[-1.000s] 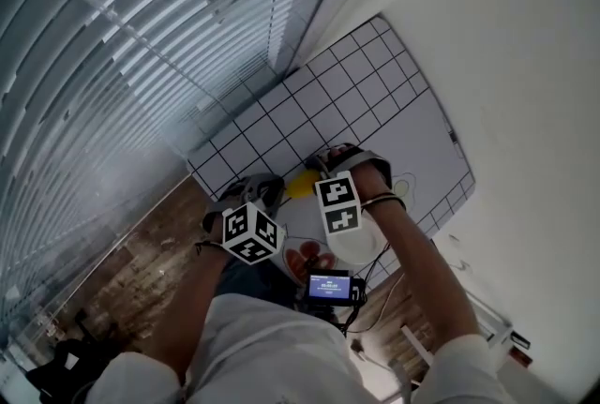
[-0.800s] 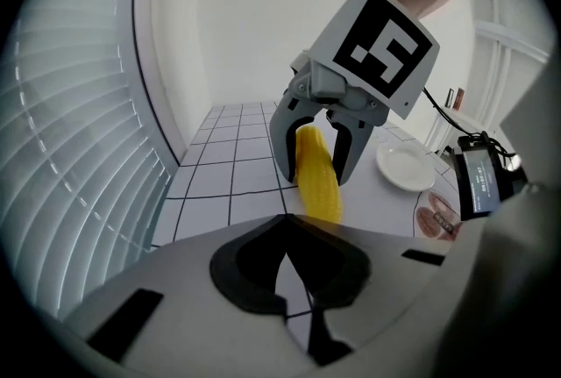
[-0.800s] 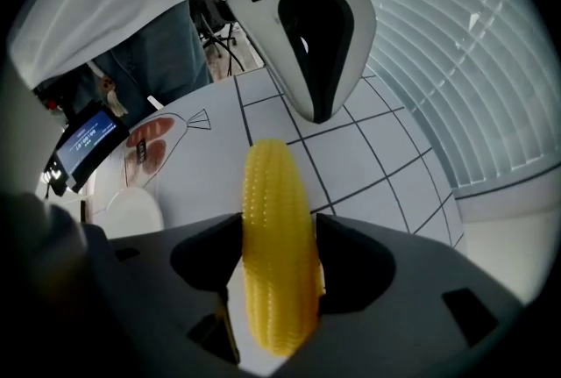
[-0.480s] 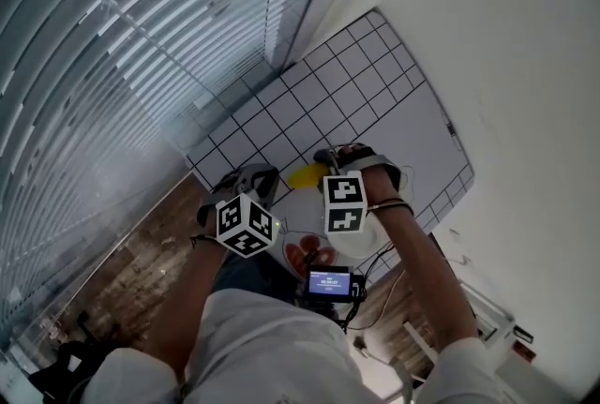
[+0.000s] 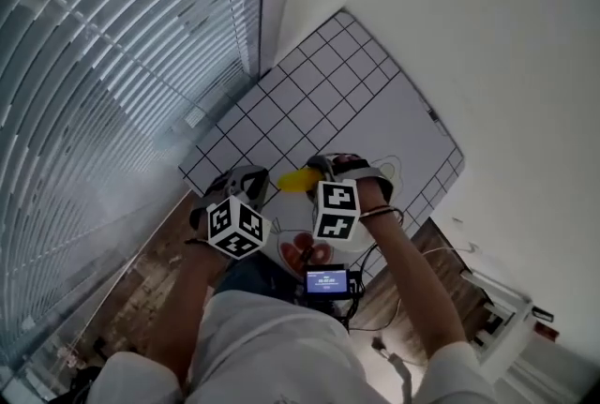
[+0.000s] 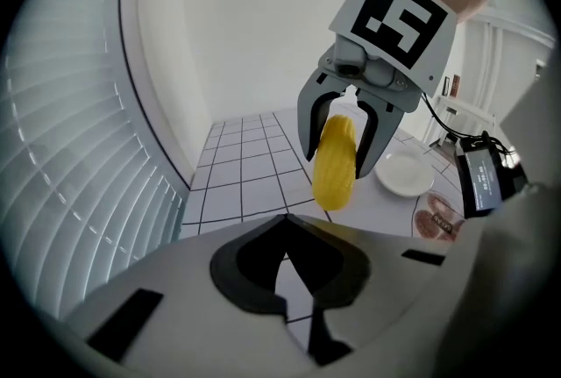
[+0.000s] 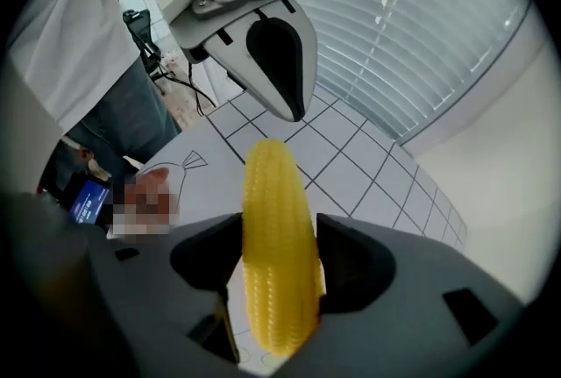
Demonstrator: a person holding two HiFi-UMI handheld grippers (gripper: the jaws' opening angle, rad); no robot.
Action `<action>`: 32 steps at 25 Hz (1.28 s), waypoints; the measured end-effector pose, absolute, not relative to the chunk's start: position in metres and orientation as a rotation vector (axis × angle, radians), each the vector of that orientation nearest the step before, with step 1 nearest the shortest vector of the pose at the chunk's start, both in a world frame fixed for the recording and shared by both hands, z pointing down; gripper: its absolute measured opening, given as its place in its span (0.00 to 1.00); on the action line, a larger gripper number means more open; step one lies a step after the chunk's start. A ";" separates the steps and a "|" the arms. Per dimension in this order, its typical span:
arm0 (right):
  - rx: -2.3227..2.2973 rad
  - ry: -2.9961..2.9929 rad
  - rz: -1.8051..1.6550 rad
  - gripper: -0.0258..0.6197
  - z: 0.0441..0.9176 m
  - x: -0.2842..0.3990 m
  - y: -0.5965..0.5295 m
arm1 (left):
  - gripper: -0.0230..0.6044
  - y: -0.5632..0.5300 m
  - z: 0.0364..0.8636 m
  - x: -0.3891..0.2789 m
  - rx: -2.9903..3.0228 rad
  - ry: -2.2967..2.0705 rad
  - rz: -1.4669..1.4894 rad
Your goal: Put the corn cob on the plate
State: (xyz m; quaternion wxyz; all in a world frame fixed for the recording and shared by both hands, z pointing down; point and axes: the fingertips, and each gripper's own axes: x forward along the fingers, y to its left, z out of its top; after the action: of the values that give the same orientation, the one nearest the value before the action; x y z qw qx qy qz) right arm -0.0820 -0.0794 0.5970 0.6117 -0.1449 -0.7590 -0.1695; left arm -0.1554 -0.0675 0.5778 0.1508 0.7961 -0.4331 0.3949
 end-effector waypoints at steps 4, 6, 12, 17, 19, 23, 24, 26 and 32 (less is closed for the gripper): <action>-0.246 -1.794 -0.339 0.45 0.591 -0.068 -0.075 | 0.05 -0.067 0.571 -0.143 2.322 -1.214 1.159; -0.199 -1.797 -0.338 0.45 0.591 -0.058 -0.076 | 0.05 -0.065 0.570 -0.135 2.347 -1.188 1.175; -0.066 -1.813 -0.210 0.45 0.585 -0.027 -0.061 | 0.05 -0.061 0.566 -0.109 2.443 -1.072 1.232; 0.047 -1.804 -0.150 0.45 0.584 -0.001 -0.048 | 0.05 -0.058 0.563 -0.083 2.535 -0.953 1.282; 0.102 -1.801 -0.122 0.45 0.585 0.009 -0.044 | 0.05 -0.058 0.563 -0.075 2.572 -0.897 1.307; 0.164 -1.796 -0.044 0.45 0.590 0.028 -0.033 | 0.05 -0.060 0.565 -0.060 2.640 -0.810 1.420; 0.176 -1.795 -0.029 0.45 0.591 0.034 -0.030 | 0.05 -0.060 0.565 -0.055 2.658 -0.787 1.450; 0.208 -1.795 0.001 0.45 0.595 0.045 -0.025 | 0.05 -0.059 0.565 -0.043 2.688 -0.745 1.474; 0.311 -1.768 0.081 0.45 0.604 0.074 -0.011 | 0.05 -0.052 0.569 -0.012 2.752 -0.600 1.492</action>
State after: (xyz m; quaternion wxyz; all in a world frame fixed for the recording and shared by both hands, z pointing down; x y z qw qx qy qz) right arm 0.0737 -0.0115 0.6035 0.6227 0.1354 -0.7699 0.0353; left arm -0.0118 -0.0521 0.5687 -0.0231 0.8632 -0.1880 0.4679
